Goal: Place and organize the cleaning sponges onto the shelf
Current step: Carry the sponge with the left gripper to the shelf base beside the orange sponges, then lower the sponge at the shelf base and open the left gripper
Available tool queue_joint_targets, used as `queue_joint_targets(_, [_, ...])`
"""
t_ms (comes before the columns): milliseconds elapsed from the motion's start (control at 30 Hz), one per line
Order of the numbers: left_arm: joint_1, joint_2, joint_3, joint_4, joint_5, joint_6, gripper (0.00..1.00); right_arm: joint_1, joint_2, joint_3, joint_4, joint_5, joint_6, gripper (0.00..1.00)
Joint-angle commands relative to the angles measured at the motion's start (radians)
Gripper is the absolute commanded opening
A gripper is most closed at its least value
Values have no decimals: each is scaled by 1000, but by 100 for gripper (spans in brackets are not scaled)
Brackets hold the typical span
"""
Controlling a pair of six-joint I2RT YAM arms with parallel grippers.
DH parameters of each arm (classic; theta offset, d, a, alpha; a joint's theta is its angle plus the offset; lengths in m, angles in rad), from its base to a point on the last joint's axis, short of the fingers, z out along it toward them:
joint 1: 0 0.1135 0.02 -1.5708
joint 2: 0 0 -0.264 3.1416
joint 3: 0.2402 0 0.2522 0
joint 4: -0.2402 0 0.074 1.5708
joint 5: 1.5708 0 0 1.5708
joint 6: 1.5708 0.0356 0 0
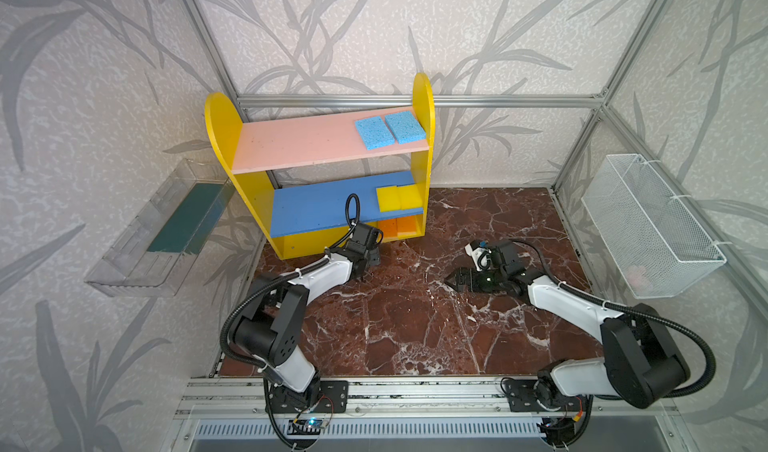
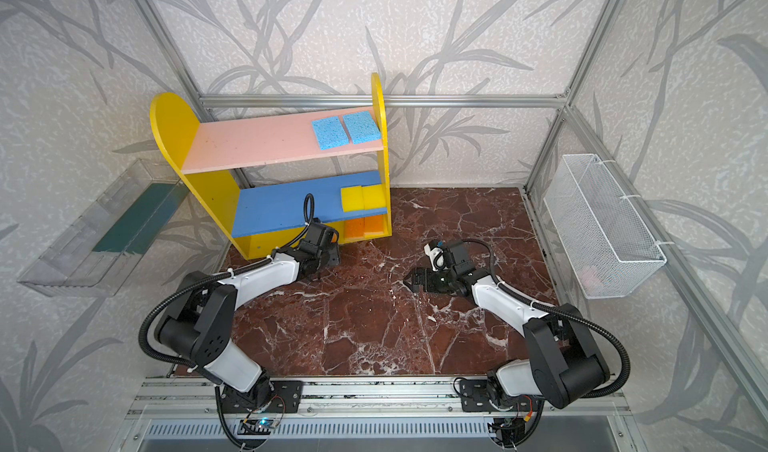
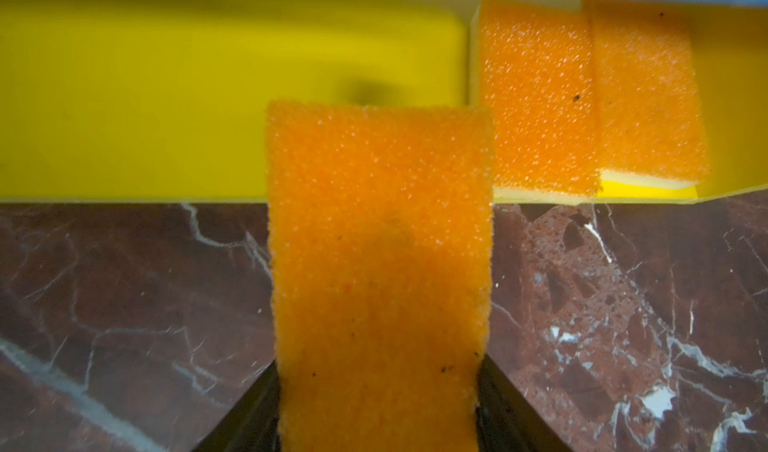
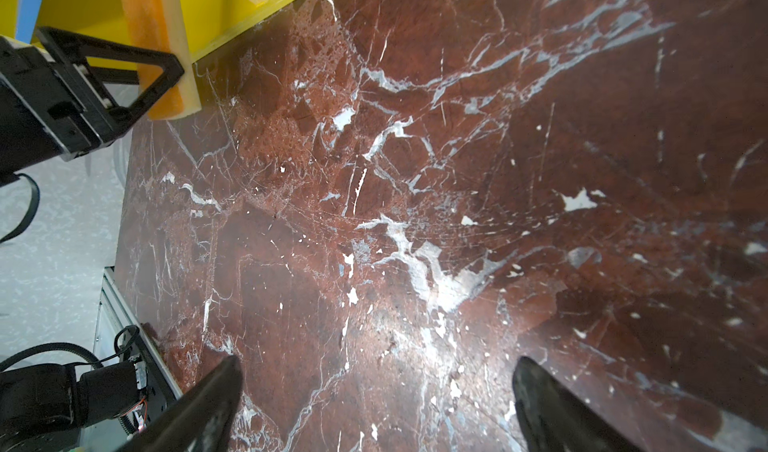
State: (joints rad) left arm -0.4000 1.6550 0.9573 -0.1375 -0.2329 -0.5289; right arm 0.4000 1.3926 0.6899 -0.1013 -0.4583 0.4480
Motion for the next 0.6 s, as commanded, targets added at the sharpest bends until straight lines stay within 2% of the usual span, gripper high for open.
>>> queue_joint_targets(0, [13, 39, 56, 27, -4, 38, 65, -4, 14, -19, 22, -19, 11, 99])
queue_joint_targets(200, [36, 103, 108, 41, 21, 45, 67, -4, 20, -24, 33, -19, 14, 99])
queue_joint_targets(567, [50, 114, 120, 35, -5, 54, 86, -4, 38, -20, 40, -24, 17, 99])
